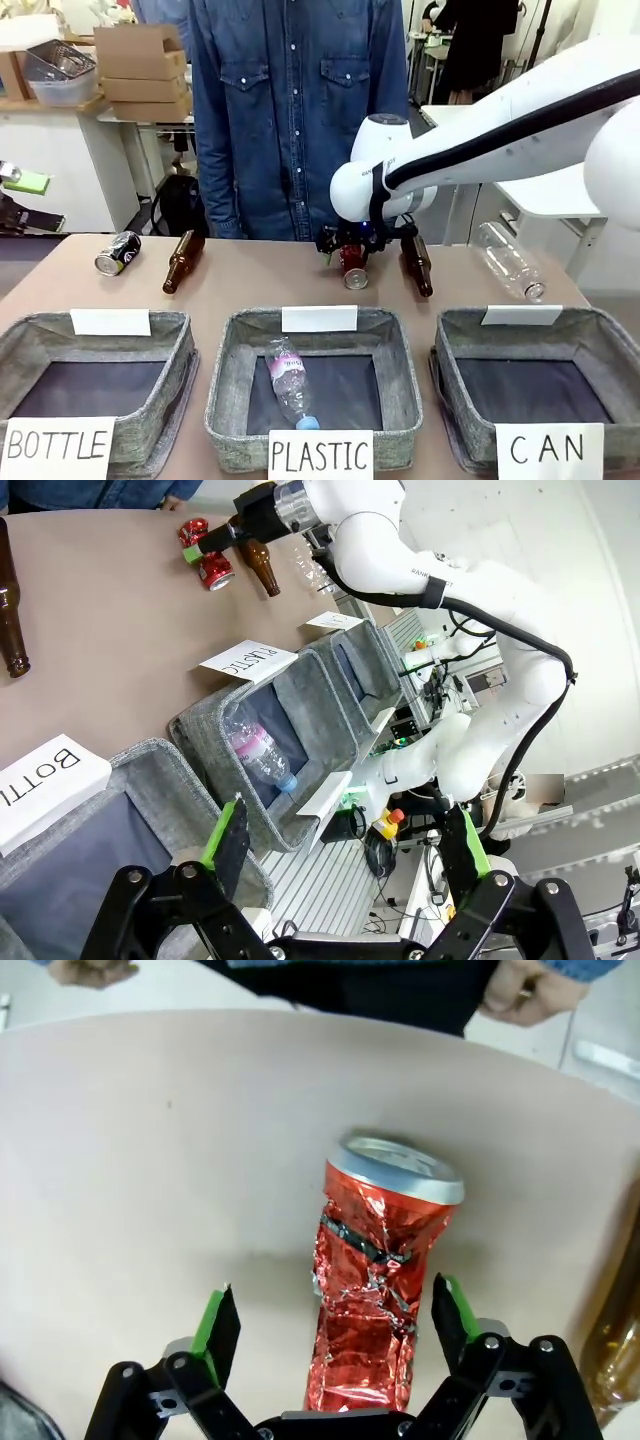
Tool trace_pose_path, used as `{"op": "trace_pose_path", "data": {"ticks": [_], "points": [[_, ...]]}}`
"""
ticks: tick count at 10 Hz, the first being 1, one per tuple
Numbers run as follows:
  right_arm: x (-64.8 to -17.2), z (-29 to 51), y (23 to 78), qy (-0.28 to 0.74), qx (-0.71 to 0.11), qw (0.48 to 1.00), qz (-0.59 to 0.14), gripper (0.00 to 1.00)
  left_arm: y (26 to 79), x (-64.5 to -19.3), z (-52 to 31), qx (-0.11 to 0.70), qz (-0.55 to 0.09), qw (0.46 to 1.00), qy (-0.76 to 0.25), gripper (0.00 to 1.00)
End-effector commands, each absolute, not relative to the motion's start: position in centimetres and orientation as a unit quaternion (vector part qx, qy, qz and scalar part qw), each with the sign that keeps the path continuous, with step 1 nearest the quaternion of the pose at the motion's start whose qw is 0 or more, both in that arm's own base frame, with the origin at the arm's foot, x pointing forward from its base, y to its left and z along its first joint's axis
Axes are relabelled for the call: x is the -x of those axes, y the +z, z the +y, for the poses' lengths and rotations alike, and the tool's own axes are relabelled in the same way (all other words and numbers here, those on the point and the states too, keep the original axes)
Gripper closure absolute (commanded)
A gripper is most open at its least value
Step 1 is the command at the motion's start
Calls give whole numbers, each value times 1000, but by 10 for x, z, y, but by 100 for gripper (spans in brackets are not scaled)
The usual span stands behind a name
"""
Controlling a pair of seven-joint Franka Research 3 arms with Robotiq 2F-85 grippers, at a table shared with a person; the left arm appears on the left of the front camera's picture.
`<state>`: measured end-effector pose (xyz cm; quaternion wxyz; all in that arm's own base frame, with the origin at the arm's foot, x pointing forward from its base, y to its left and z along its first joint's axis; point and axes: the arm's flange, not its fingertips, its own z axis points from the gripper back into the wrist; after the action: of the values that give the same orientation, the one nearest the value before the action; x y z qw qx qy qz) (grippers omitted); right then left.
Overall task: Sort the can waste into the basket.
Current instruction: Pick up the can waste from the table and place it in the right Fabric basket.
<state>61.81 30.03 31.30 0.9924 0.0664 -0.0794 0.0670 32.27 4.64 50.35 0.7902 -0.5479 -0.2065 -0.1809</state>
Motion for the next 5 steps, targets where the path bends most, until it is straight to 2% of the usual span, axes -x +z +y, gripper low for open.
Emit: {"op": "trace_pose_path", "data": {"ticks": [1,2,3,4,5], "points": [[-624,304,314,51,-37,996,-70,60,505,-323,45,554,-216,781,-188,0],[-624,303,310,49,-40,996,-60,60,505,-323,45,554,-216,781,-188,0],[-625,302,306,48,-37,997,-56,100,505,-323,45,554,-216,781,-188,0],[-624,302,305,48,-36,997,-54,66,505,-323,45,554,-216,781,-188,0],[-623,302,305,50,-36,997,-55,100,505,-323,45,554,-216,781,-188,0]]}}
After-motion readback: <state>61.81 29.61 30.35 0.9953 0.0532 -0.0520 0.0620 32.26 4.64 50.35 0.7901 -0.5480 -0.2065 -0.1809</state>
